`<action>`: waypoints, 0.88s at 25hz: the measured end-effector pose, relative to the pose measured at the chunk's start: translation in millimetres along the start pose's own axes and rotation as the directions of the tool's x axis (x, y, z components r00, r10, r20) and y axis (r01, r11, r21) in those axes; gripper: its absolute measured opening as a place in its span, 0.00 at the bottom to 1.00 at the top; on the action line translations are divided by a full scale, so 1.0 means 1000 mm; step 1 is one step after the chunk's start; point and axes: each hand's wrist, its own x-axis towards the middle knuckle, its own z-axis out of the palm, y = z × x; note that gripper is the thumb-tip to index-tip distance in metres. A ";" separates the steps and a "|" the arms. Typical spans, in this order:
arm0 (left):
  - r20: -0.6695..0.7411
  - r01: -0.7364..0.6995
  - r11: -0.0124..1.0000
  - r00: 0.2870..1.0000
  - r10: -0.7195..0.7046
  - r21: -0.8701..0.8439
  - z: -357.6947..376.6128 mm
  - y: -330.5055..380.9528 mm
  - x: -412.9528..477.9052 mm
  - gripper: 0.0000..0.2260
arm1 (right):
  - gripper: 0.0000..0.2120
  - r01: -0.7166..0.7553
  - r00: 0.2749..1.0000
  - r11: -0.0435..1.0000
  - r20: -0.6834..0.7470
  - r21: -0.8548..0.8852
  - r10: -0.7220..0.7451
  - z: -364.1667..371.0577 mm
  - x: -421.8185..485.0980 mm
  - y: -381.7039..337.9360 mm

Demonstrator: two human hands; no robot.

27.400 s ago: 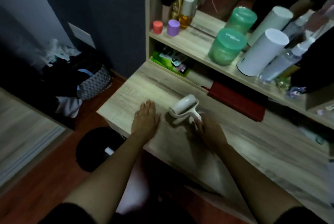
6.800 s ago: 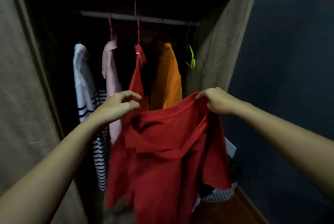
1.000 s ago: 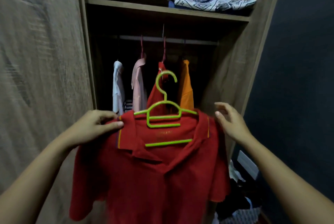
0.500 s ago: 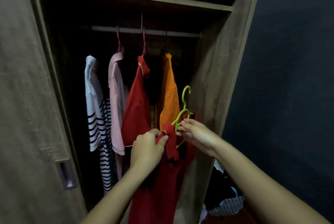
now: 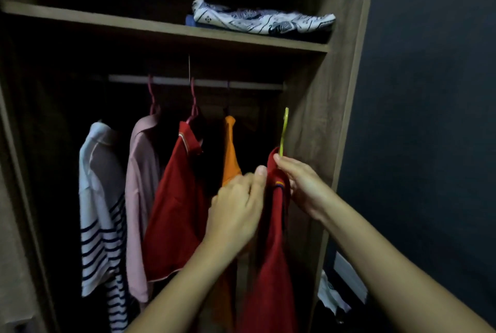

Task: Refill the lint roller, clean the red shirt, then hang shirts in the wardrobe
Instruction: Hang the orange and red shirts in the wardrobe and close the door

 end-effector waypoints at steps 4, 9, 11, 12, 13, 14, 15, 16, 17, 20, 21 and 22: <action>-0.171 -0.092 0.995 0.981 0.095 0.021 0.015 -0.028 0.085 0.21 | 0.26 0.040 0.999 0.982 -0.023 -0.186 -0.045 -0.018 0.036 0.000; -0.031 0.236 0.971 0.972 -0.235 0.033 0.047 -0.057 0.162 0.33 | 0.17 0.108 0.994 0.952 0.005 -0.286 -0.111 -0.025 0.096 -0.018; -0.018 0.278 0.960 0.960 -0.278 0.039 0.053 -0.060 0.168 0.27 | 0.21 0.118 0.993 0.951 0.017 -0.286 -0.119 -0.021 0.120 -0.029; -0.033 0.260 0.964 0.965 -0.259 0.047 0.057 -0.060 0.167 0.25 | 0.27 0.122 0.992 0.949 0.014 -0.292 -0.124 -0.018 0.134 -0.034; -0.052 0.236 0.971 0.971 -0.234 0.036 0.060 -0.059 0.165 0.25 | 0.33 0.127 0.992 0.945 0.014 -0.300 -0.129 -0.015 0.147 -0.038; -0.065 0.220 0.975 0.973 -0.219 0.012 0.062 -0.059 0.162 0.25 | 0.37 0.134 0.991 0.938 0.018 -0.319 -0.135 -0.012 0.159 -0.042; -0.072 0.212 0.977 0.975 -0.212 -0.004 0.062 -0.060 0.161 0.25 | 0.35 0.146 0.989 0.930 0.031 -0.337 -0.144 -0.010 0.172 -0.044; -0.069 0.212 0.977 0.975 -0.212 -0.006 0.060 -0.060 0.161 0.24 | 0.26 0.157 0.988 0.922 0.042 -0.355 -0.152 -0.008 0.183 -0.047; -0.058 0.219 0.976 0.974 -0.218 -0.001 0.059 -0.061 0.162 0.24 | 0.18 0.162 0.987 0.914 0.042 -0.371 -0.158 -0.007 0.192 -0.050; -0.037 0.226 0.974 0.974 -0.225 0.027 0.053 -0.065 0.166 0.23 | 0.07 0.148 0.986 0.905 -0.005 -0.398 -0.164 -0.003 0.222 -0.057; -0.033 0.217 0.975 0.976 -0.216 0.039 0.051 -0.066 0.167 0.23 | 0.08 0.130 0.988 0.911 -0.021 -0.392 -0.150 -0.003 0.231 -0.057; -0.027 0.207 0.977 0.978 -0.205 0.052 0.049 -0.067 0.167 0.23 | 0.09 0.109 0.991 0.911 -0.030 -0.398 -0.131 -0.002 0.238 -0.055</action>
